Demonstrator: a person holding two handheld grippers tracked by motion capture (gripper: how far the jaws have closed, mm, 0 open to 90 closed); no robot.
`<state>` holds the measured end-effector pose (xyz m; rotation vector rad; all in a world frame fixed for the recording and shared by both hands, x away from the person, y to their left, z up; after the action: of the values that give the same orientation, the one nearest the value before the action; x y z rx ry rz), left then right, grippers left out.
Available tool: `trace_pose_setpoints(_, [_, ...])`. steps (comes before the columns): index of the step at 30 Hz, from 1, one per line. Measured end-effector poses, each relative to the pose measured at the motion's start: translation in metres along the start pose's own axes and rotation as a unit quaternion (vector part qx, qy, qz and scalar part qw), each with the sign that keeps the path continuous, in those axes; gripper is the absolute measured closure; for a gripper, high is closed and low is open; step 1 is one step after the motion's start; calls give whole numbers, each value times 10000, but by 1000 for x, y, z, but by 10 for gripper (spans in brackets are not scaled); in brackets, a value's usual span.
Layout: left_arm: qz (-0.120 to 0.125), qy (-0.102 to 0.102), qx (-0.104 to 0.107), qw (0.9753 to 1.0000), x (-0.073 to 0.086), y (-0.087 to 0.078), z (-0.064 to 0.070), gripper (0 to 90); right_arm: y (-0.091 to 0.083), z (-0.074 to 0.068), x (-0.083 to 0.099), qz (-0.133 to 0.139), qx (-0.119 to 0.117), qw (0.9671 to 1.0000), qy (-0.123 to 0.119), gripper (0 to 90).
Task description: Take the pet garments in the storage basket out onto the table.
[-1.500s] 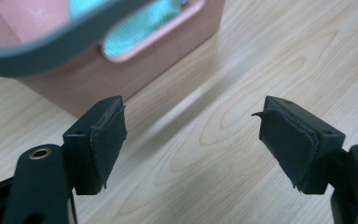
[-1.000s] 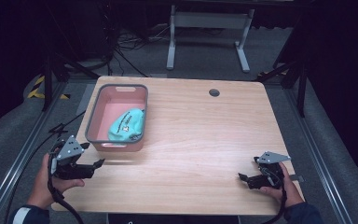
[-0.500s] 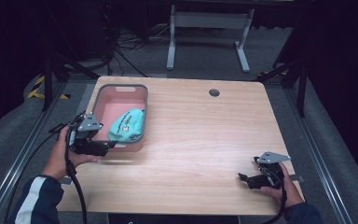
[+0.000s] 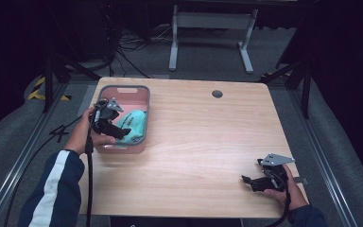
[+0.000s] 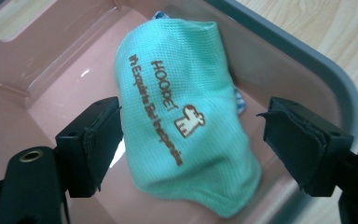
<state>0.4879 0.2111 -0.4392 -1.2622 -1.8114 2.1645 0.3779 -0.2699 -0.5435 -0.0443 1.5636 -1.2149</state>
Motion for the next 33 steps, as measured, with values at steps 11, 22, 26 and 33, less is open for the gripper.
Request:
trace_pose_setpoints(11, [-885,-174,22,9959,-1,52,-12,200,0,0,0,0,0,10000,-1,37])
trace_pose_setpoints(22, [-1372,-437,53,9896,4,75,-21,178,0,0,0,1,0,10000,0,37])
trace_pose_setpoints(26, [-1471,-491,88,9879,6,79,-22,182,0,0,0,0,-1,10000,1,37])
trace_pose_setpoints(33, [-1655,-393,239,9851,5,80,-17,317,0,0,0,0,0,10000,1,37])
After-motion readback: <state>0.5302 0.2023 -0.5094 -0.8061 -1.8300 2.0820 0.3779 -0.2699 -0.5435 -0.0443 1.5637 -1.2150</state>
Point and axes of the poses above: each handheld gripper's, and its own axes: y roughly forward along the jaws, x roughly out of its underside, z roughly to its right, the point moved 8 cm from there along y, roughly forward along the jaws, and after that the axes turned 11 degrees about -y, right-handed, at the moved point
